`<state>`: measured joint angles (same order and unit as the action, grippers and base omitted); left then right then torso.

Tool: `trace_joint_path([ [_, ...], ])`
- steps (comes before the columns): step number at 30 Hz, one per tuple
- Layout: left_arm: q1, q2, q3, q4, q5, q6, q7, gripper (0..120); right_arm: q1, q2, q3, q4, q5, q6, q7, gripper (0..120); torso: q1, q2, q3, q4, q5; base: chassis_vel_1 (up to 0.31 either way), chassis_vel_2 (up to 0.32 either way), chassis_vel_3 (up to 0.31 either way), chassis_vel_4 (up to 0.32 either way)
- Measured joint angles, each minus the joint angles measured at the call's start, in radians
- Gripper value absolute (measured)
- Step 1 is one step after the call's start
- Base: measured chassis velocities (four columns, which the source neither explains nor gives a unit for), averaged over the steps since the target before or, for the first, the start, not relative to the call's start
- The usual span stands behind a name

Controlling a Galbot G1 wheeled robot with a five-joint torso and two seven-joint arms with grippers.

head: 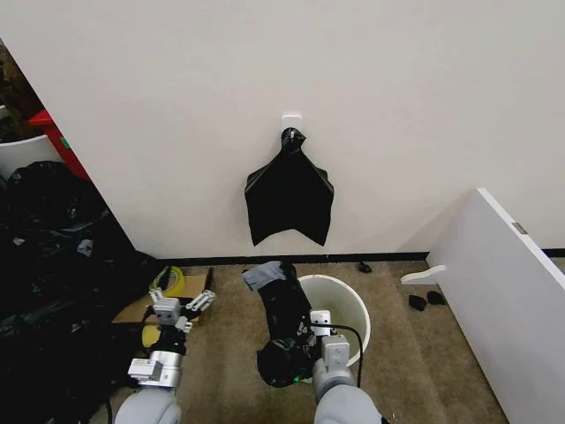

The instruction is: Place the garbage bag over the trash bin.

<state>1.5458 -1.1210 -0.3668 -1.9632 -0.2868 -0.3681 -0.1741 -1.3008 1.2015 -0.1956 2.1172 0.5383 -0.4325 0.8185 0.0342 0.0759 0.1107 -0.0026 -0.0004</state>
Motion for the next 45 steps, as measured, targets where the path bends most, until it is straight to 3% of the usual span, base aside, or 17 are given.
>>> trace_joint_path([
  [7,-0.007,0.027,0.025,-0.016,-0.049,0.067,0.059,100,-0.01,-0.003,0.02,-0.002,0.018,0.003,0.004,0,0.0,0.0,0.0,0.0001,0.0,0.0,0.0,0.0,0.0],
  [9,-0.013,0.038,0.039,-0.026,-0.089,0.122,0.087,100,-0.016,-0.005,0.028,-0.002,0.027,0.004,0.007,0,0.0,0.0,0.0,0.0,-0.0002,0.0,0.0,0.0,0.0],
  [11,-0.026,0.057,0.062,-0.044,-0.15,0.212,0.114,100,-0.021,-0.005,0.029,0.005,0.043,0.005,0.011,0,0.0,0.0,0.0,-0.0001,0.0,0.0,0.0,0.0,0.0],
  [12,-0.026,0.057,0.062,-0.044,-0.15,0.212,0.114,100,-0.021,-0.005,0.029,0.005,0.043,0.005,0.011,0,0.0,0.0,0.0,-0.0001,0.0,0.0,0.0,0.0,0.0],
  [14,-0.041,0.076,0.097,-0.069,-0.211,0.315,0.138,100,-0.027,0.004,0.015,0.036,0.087,0.002,0.023,0,0.0,0.0,0.0,-0.0001,-0.0002,0.0,0.0,0.0,0.0],
  [15,-0.041,0.076,0.097,-0.069,-0.211,0.315,0.138,100,-0.027,0.004,0.015,0.036,0.087,0.002,0.023,0,0.0,0.0,0.0,-0.0001,-0.0002,0.0,0.0,0.0,0.0],
  [18,-0.05,0.096,0.154,-0.136,-0.32,0.525,0.131,100,-0.007,0.005,0.023,0.022,0.128,-0.005,0.042,0,0.0,0.0,0.0,0.0002,-0.0001,0.0,0.0,0.0,0.0],
  [19,-0.05,0.096,0.154,-0.136,-0.32,0.525,0.131,100,-0.007,0.005,0.023,0.022,0.128,-0.005,0.042,0,0.0,0.0,0.0,0.0002,-0.0001,0.0,0.0,0.0,0.0],
  [22,-0.069,0.079,0.193,-0.148,-0.342,0.646,0.081,100,0.022,0.005,0.029,0.011,0.253,-0.035,0.066,0,0.0,0.0,0.0,0.0003,-0.0002,0.0,0.0,0.0,0.0],
  [30,-0.126,0.049,0.262,-0.118,-0.343,0.685,-0.008,100,0.032,0.02,0.03,-0.004,0.31,-0.038,0.075,0,0.0,0.0,0.0,0.0001,-0.0002,0.0,0.0,0.0,0.0],
  [37,-0.231,0.031,0.351,-0.075,-0.349,0.785,-0.15,100,0.035,0.028,0.029,-0.005,0.285,-0.029,0.074,0,0.0,0.0,0.0,0.0,-0.0002,0.0,0.0,0.0,0.0],
  [45,-0.291,0.019,0.392,-0.039,-0.379,0.84,-0.195,96,0.022,0.023,0.026,0.013,0.253,-0.027,0.07,0,0.0,0.0,0.0,0.0001,-0.0002,0.0,0.0,0.0,0.0],
])
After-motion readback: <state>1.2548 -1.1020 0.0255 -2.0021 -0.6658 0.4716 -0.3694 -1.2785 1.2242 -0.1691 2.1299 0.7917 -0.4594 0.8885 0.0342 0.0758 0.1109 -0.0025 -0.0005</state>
